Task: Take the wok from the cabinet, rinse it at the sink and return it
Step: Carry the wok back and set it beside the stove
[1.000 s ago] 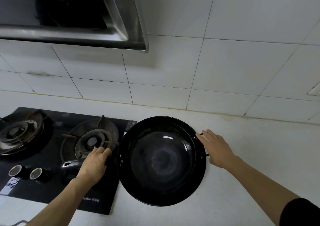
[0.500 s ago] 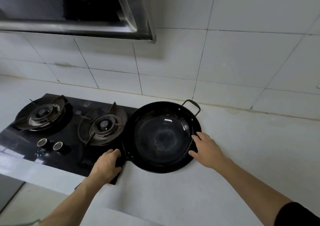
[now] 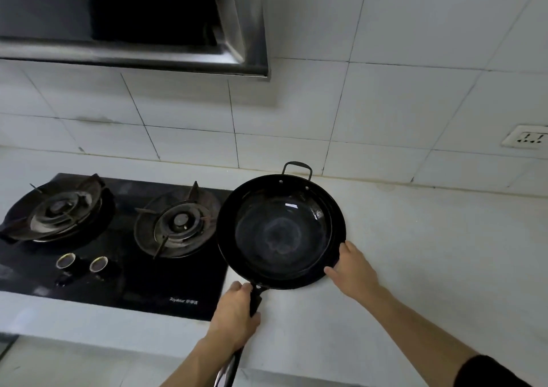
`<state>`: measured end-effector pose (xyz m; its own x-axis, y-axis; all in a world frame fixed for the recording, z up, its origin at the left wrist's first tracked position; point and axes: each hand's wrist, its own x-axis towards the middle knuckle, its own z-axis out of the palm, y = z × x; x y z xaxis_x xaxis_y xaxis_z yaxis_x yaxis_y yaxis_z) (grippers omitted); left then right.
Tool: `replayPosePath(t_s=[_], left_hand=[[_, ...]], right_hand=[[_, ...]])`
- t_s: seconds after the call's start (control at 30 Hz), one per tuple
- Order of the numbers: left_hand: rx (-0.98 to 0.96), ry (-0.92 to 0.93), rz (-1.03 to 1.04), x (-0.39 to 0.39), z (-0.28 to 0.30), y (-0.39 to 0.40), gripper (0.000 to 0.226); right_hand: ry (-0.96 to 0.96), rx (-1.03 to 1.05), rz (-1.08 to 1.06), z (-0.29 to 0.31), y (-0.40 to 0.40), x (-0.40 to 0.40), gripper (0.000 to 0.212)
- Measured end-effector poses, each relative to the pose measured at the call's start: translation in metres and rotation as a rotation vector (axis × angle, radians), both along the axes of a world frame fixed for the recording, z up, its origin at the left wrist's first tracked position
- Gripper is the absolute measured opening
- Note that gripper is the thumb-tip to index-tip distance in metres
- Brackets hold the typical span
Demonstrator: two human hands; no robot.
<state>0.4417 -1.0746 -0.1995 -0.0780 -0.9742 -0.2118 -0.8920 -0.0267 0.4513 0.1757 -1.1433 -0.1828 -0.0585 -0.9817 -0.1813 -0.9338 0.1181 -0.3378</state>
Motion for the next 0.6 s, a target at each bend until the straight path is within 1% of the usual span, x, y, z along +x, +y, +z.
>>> replayPosePath(t_s=[0.07, 0.13, 0.2, 0.27, 0.33, 0.4, 0.5, 0.6], left_hand=[[-0.016, 0.007, -0.021, 0.004, -0.001, 0.000, 0.036], [-0.067, 0.017, -0.012, 0.010, 0.003, -0.005, 0.034], [-0.138, 0.045, 0.013, 0.020, 0.009, -0.016, 0.032], [-0.189, 0.040, 0.011, 0.032, 0.018, -0.031, 0.033], [-0.201, -0.072, -0.061, 0.045, 0.024, -0.050, 0.044], [-0.178, -0.207, -0.168, 0.055, 0.030, -0.065, 0.053], [-0.138, -0.336, -0.326, 0.064, 0.032, -0.079, 0.048], [-0.182, -0.416, -0.418, 0.069, 0.030, -0.086, 0.037]], right_hand=[[-0.047, 0.011, -0.052, 0.001, 0.004, 0.005, 0.060], [-0.094, 0.008, -0.078, 0.001, 0.008, 0.008, 0.066], [-0.103, -0.025, -0.062, 0.000, 0.012, 0.008, 0.068], [-0.067, -0.074, 0.014, -0.001, 0.017, 0.008, 0.066], [-0.020, -0.129, 0.170, -0.001, 0.019, 0.007, 0.060], [-0.004, -0.124, 0.294, -0.004, 0.019, 0.005, 0.053], [-0.003, -0.109, 0.331, -0.010, 0.020, 0.004, 0.046], [-0.012, -0.147, 0.317, -0.015, 0.016, 0.004, 0.042]])
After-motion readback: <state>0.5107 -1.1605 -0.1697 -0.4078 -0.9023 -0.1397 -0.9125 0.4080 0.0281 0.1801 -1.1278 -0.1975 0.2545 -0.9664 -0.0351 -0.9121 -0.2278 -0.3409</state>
